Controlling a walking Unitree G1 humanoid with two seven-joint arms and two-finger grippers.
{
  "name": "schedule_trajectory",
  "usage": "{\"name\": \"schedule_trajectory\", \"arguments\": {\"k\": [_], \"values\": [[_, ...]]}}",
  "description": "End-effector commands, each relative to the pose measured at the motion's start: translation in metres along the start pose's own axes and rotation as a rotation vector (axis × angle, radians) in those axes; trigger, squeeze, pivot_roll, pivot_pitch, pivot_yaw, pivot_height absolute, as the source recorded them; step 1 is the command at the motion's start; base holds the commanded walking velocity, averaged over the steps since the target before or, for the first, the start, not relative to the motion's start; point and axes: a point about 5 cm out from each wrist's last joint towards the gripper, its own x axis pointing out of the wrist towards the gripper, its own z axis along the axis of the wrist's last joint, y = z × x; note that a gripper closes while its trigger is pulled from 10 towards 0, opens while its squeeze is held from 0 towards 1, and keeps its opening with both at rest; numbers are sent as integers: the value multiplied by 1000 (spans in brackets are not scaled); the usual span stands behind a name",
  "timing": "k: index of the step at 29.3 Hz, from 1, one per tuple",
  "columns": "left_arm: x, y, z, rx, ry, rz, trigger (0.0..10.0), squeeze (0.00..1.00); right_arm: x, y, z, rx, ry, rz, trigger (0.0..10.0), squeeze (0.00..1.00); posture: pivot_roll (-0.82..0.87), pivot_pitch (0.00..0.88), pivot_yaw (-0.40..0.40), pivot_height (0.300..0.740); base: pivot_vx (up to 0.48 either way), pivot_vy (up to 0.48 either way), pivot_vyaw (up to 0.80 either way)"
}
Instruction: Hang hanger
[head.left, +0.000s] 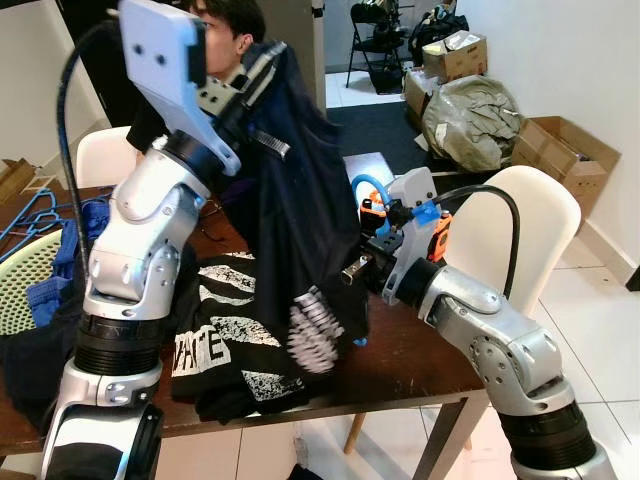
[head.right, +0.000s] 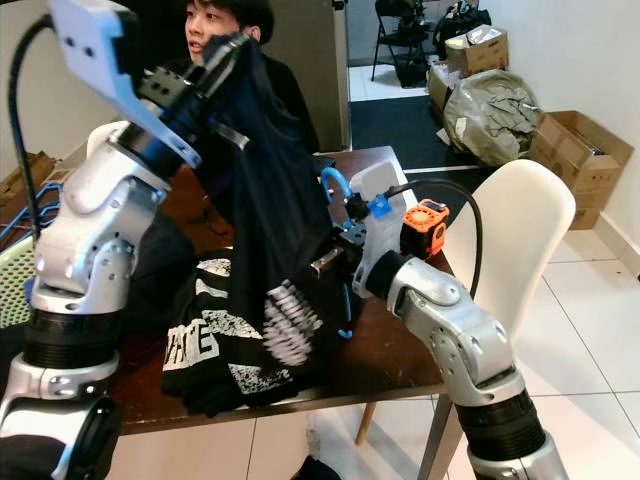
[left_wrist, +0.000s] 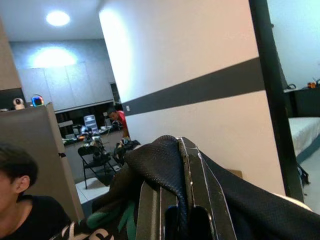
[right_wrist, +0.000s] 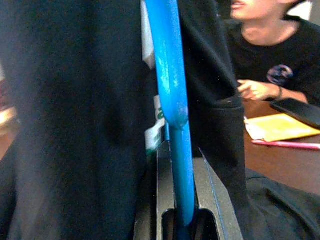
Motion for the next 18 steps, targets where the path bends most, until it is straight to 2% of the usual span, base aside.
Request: {"name": "schedule_trajectory", "arguments": {"k": [1,3,6,7,8,10,13,14,15,16,18], "values": [[3,-4,15,16,-50,-57,2235,0,2,-9,-9,29,44,-73,10000,0,48,0,54,740,0,0,0],[3,-4,15,12,-49,-68,2235,0,2,-11,-9,31,40,-88,10000,0,48,0,54,740,0,0,0],[-7,-20,4,-38,13,-181,2353,0,3,-22,-1,105,-30,-160,10000,0,50,0,53,740,0,0,0],[-7,-20,4,-38,13,-181,2353,0,3,-22,-1,105,-30,-160,10000,0,50,0,53,740,0,0,0],[-33,-41,-12,-93,128,-338,2667,0,1,-35,15,232,-157,-231,10000,0,48,0,54,740,0,0,0],[-47,-47,-19,-102,185,-390,2667,0,-2,-41,23,293,-218,-258,10000,0,48,0,54,740,0,0,0],[-54,-43,-22,-81,228,-374,2588,0,-5,-45,27,331,-251,-269,10000,0,45,0,53,740,0,0,0],[-59,-26,-25,7,275,-307,3137,0,-8,-49,30,359,-276,-276,10000,0,50,1,48,740,0,0,0],[-63,-14,-25,71,307,-260,3137,0,-10,-52,32,377,-292,-282,10000,0,50,1,48,740,0,0,0],[-63,-14,-25,71,307,-260,3137,0,-10,-52,32,377,-292,-282,10000,0,50,1,48,740,0,0,0],[-67,14,-19,187,332,-152,3255,0,-13,-56,33,404,-313,-294,10000,0,54,0,43,740,0,0,0]]}}
